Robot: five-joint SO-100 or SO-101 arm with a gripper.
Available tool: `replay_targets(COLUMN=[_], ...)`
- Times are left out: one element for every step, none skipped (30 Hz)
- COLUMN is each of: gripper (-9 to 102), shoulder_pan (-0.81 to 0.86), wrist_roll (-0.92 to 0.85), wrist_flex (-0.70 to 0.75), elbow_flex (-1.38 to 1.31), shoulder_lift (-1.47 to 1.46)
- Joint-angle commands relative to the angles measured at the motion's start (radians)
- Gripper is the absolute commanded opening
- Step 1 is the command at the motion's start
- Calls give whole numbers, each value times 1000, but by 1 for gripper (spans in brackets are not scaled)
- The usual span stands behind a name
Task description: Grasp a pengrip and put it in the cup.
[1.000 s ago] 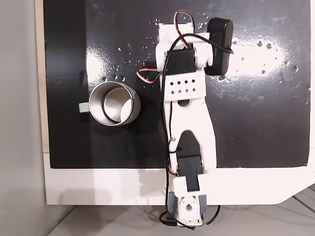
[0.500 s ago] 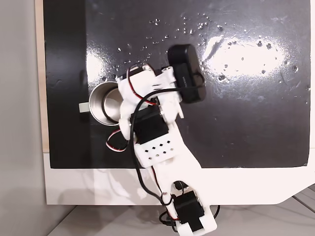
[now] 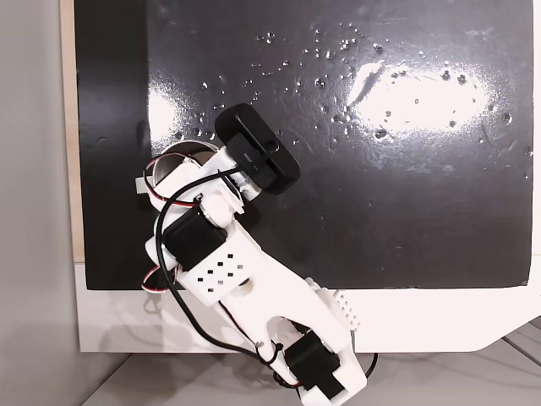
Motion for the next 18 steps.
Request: replay_targets(gripper=[0,0,1,6,11,16,18,19,19,19,19,19,19,19,19,19,19,19], shoulder_pan=[-8,-6,-5,-2,2,3,6,11,12,14,14,14,14,15,17,18,21,23], wrist_roll=[0,-3,-5,0,5,5,8,11,12,12,12,9,9,8,8,8,8,8], wrist_flex=[3,3,2,0,-5,-9,-12,-14,-15,-17,-17,-18,-18,-20,-20,-21,-23,-25], elbow_flex=[-3,-2,0,2,6,9,11,11,9,8,6,6,6,6,6,6,6,6], shoulder_lift=[3,3,3,6,12,17,21,23,23,23,23,23,23,23,23,23,21,21])
